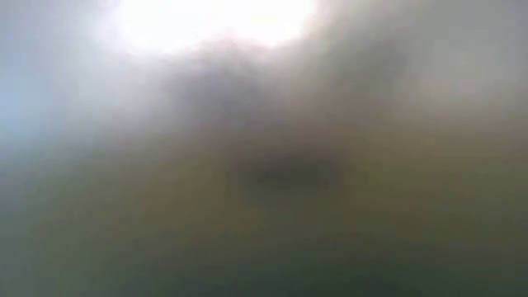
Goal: Sort Maruchan noodles
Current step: Put the blue noodle pack into the blue bin
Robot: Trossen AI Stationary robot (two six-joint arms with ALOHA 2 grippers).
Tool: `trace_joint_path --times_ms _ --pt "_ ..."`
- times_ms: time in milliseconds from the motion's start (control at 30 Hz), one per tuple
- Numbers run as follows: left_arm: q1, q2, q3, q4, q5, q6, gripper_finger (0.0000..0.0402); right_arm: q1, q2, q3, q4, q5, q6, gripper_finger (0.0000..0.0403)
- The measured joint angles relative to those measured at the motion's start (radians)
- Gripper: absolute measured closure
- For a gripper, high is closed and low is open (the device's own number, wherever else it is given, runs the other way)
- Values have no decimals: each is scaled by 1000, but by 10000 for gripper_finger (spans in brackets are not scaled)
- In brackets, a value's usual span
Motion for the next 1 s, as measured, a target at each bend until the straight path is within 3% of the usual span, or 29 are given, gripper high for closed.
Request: trace_joint_path --times_ms 267,467,700,800,1000 --pt "1 0 0 -39 28 7 281 0 -19 2 -33 -26 26 309" --pt "18 -4 0 -43 33 7 382 0 -102 2 -162 -38 36 310" --pt "76 -72 0 -56 31 20 390 2 -261 2 -275 -39 111 310" --pt "81 -130 0 -68 76 47 394 2 -319 2 -288 -40 144 309" --pt "-3 -304 0 -227 162 77 400 3 -400 2 -304 -41 164 309"
